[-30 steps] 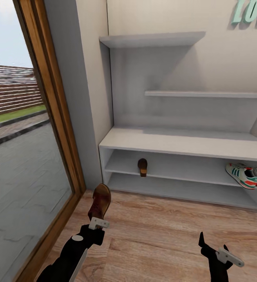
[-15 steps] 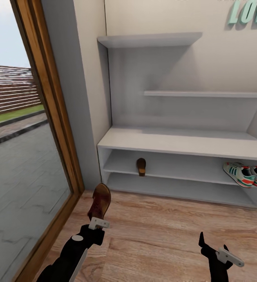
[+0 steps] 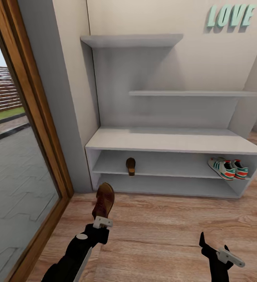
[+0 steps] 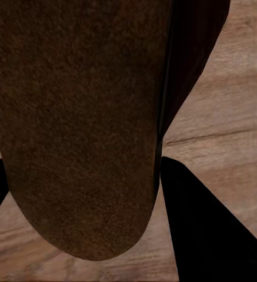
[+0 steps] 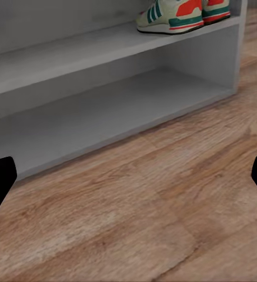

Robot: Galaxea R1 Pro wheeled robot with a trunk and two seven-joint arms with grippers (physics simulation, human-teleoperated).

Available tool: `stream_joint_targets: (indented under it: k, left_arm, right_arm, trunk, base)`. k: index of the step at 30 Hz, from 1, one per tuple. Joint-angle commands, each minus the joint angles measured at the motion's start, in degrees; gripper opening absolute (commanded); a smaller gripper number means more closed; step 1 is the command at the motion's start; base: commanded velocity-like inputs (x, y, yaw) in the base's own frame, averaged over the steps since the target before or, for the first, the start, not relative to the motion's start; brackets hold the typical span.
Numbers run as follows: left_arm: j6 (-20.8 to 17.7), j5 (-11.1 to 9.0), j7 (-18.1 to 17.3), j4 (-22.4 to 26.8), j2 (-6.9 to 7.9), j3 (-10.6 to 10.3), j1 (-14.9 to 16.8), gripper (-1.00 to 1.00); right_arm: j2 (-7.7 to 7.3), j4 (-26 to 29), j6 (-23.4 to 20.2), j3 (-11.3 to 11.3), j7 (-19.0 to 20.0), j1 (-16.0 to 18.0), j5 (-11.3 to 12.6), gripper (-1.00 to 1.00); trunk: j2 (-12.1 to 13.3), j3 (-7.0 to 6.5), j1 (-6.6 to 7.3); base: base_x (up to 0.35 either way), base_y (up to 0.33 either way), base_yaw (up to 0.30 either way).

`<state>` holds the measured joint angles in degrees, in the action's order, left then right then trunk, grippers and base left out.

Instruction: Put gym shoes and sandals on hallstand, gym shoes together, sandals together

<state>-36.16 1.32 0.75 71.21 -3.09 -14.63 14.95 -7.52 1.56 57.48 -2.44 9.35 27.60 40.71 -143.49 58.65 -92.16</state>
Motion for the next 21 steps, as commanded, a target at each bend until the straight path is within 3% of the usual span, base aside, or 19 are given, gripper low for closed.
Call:
stream_joint_targets:
  k: [1,7,10,16,21]
  left_arm:
    - [-0.1,0.4,0.0,-0.2,-0.31,0.0,0.3,-1.0]
    - [-3.7,0.3,0.0,-7.5,-3.1,0.1,10.2,-1.0]
    - [-4.2,0.0,0.0,-10.7,-3.8,0.1,13.3,-1.0]
    - [-7.4,-6.1,0.0,-18.4,-4.27,0.1,22.6,-1.0]
    - [-9.0,-7.5,0.1,-20.0,-4.29,0.1,25.9,-1.0]
  right_arm:
    - [-0.01,0.0,0.0,0.0,0.0,0.0,0.0,1.0]
    - [-0.04,0.0,0.0,0.0,0.0,0.0,0.1,1.0]
    - [-0.04,-0.1,0.0,0.0,0.0,0.0,0.1,1.0]
    - [-0.04,-0.1,0.0,0.0,0.0,0.0,0.1,1.0]
    - [-0.04,-0.1,0.0,0.0,0.0,0.0,0.1,1.0]
  trunk:
    - [0.0,0.0,0.0]
    - [0.0,0.0,0.0]
    - [0.0,0.0,0.0]
    - [0.0,0.0,0.0]
    - [0.0,0.0,0.0]
  base:
    - [0.0,0.0,-0.027]
    - [0.0,0.0,-0.006]
    - [0.0,0.0,0.0]
    - [0.0,0.0,0.0]
    - [0.0,0.0,0.0]
